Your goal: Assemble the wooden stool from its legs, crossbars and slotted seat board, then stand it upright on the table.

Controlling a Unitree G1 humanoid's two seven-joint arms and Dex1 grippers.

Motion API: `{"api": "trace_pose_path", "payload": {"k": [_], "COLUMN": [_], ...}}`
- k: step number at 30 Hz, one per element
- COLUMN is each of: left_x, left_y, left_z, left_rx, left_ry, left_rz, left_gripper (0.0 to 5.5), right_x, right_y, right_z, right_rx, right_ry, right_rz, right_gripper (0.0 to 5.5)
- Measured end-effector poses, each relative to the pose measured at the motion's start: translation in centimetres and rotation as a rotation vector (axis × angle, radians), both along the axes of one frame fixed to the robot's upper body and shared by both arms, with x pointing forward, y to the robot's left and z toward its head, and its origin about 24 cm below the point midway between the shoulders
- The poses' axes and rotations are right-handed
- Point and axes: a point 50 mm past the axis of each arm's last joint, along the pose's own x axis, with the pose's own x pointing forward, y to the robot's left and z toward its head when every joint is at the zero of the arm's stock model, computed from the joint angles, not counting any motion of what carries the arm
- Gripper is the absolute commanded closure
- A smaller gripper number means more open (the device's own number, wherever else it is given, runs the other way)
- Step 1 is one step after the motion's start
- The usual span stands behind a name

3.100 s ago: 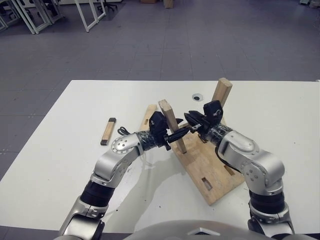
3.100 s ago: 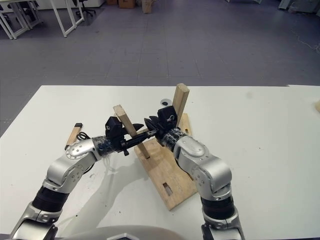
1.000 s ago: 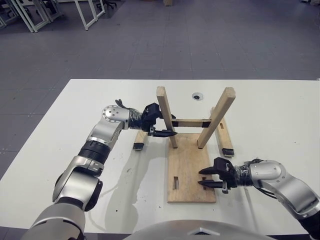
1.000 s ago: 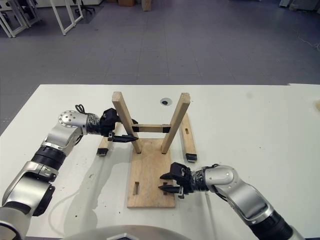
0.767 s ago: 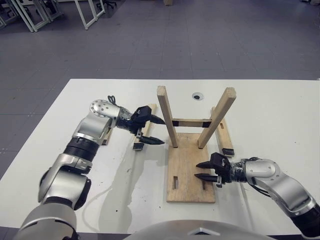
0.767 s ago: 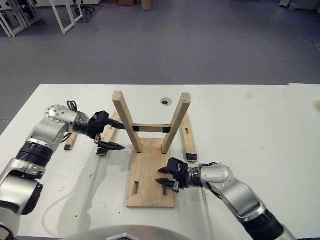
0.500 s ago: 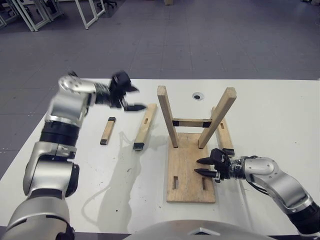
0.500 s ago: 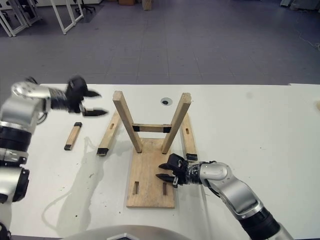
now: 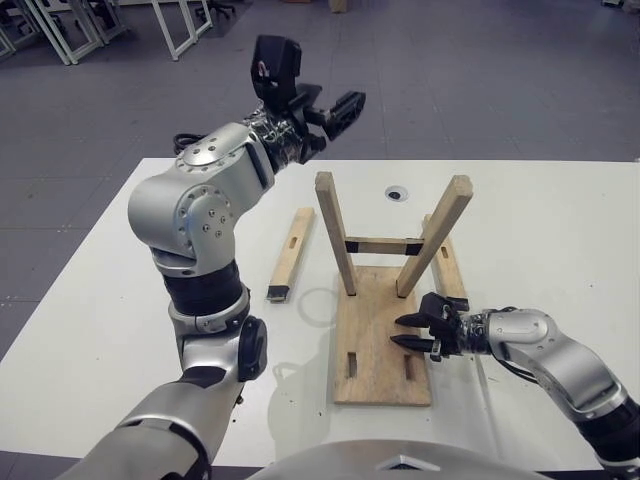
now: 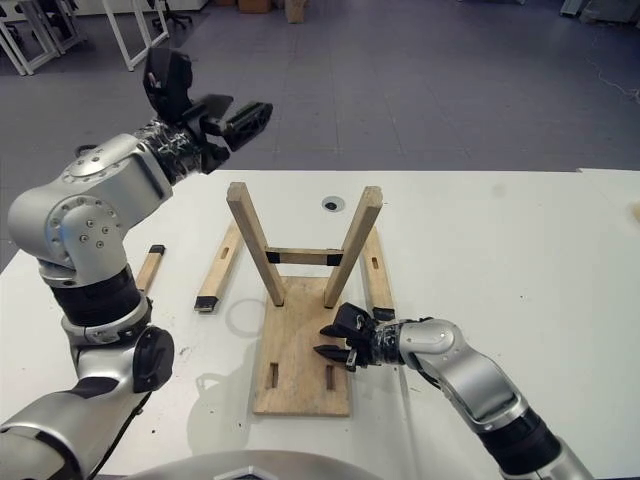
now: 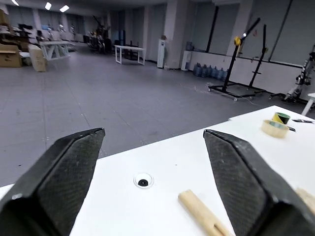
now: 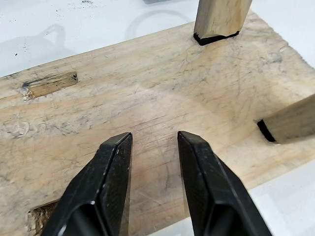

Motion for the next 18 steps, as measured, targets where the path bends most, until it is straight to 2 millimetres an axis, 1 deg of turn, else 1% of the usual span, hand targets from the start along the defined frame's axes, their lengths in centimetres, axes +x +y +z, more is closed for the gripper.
{"api": "trace_pose_path", "payload": {"k": [2,3,4,5,6,7,8,9,11,13,16,18], "left_x": [-0.2,-0.7,-0.9,-0.7,-0.5,-0.4,-0.4,-0.6,-1.5,-2.1,-1.9,-1.4], "left_y": [0.4,0.3,0.0,-0.5,-0.9,-1.5,-2.1,-2.7,-2.9,-2.9,-2.5,-2.1], "left_z": [3.8,5.7,6.0,5.1,3.4,0.7,-2.5,-5.3,-6.5,-6.7,-6.8,-5.9], "left_rx": [-0.149,-0.18,-0.175,-0.15,-0.124,-0.084,-0.054,-0.024,0.004,0.041,0.093,0.051], "left_ry": [-0.166,-0.242,-0.253,-0.217,-0.15,-0.057,0.053,0.141,0.09,0.034,0.017,0.051], "left_rz": [0.034,0.026,0.016,0.008,-0.001,-0.016,-0.033,-0.041,-0.022,-0.016,-0.025,-0.075], "left_gripper": [1.76,1.76,1.76,1.76,1.76,1.76,1.76,1.76,1.76,1.76,1.76,1.76], "right_x": [0.0,0.0,0.0,0.0,0.0,-0.1,-0.1,-0.1,-0.2,-0.3,-0.5,-0.5], "right_y": [0.0,0.0,0.0,0.0,0.0,0.0,0.0,0.0,0.0,0.0,0.0,0.0], "right_z": [0.0,0.0,0.0,-0.1,0.0,0.0,0.1,0.1,0.1,0.1,0.1,0.1], "right_rx": [0.0,-0.001,-0.002,-0.004,-0.005,-0.007,-0.008,-0.011,-0.021,-0.024,-0.029,-0.029], "right_ry": [-0.001,0.0,0.001,0.0,-0.002,-0.004,-0.007,-0.009,-0.007,-0.007,-0.006,-0.008], "right_rz": [0.001,0.0,-0.001,-0.002,0.0,0.002,0.004,0.006,0.002,-0.004,-0.013,-0.017], "right_gripper": [3.79,3.79,3.79,3.79,3.79,3.79,3.79,3.79,3.79,3.79,3.79,3.79]}}
